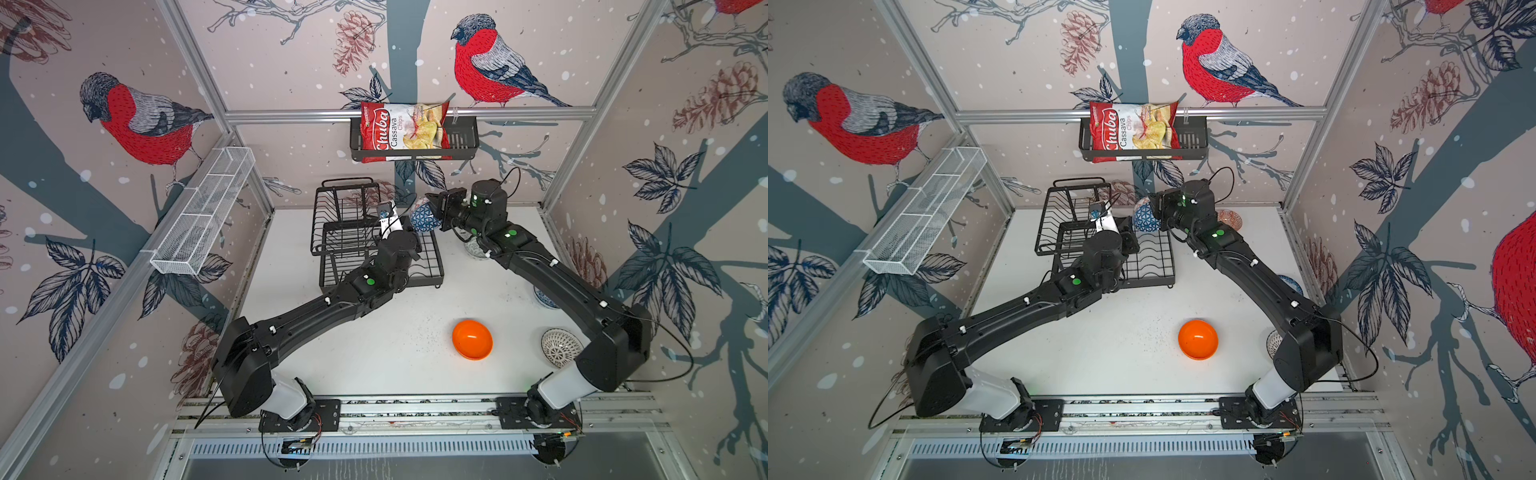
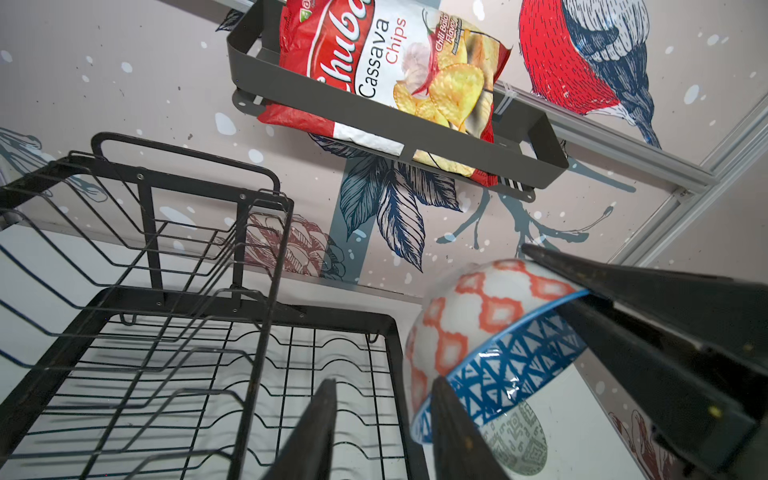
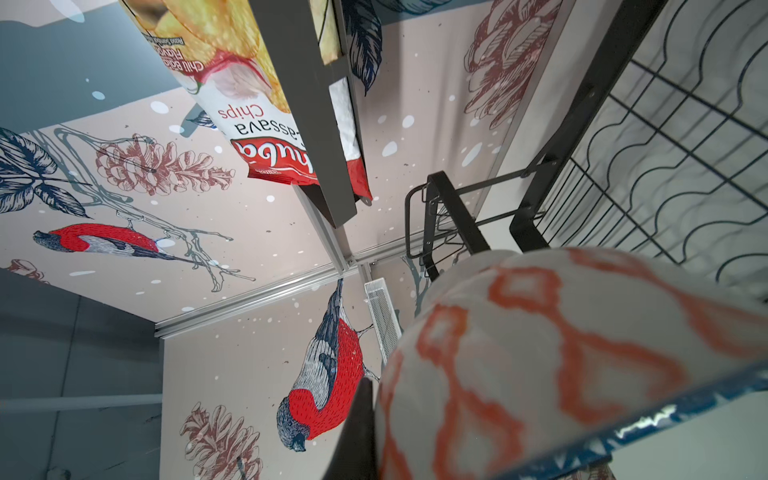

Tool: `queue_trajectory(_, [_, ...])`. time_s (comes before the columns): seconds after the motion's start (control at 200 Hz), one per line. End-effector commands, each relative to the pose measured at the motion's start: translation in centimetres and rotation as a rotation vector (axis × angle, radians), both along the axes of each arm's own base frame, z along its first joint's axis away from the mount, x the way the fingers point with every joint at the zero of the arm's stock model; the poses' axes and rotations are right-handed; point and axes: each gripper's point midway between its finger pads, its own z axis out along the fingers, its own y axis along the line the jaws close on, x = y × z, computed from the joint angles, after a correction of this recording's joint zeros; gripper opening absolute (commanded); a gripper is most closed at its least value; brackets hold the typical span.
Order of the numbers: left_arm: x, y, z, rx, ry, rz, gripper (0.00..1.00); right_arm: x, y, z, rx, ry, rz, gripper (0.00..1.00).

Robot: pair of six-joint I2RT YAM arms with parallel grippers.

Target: Load the bowls into the dish rack

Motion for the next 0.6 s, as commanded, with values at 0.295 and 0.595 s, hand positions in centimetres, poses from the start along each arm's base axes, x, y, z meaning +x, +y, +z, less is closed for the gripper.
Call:
queue_trajectory(0.295, [-1.6, 1.3, 0.2, -0.028, 0.05, -0.019, 0.98, 0.2, -3.4, 0.6, -0.034, -0.126, -0.036, 0.0])
queue_trajectory(0.595, [-2.1, 1.2, 1.3, -0.021, 0.156, -0.1, 0.98, 0.2, -5.9, -0.8, -0.082, -0.212, -0.055, 0.0])
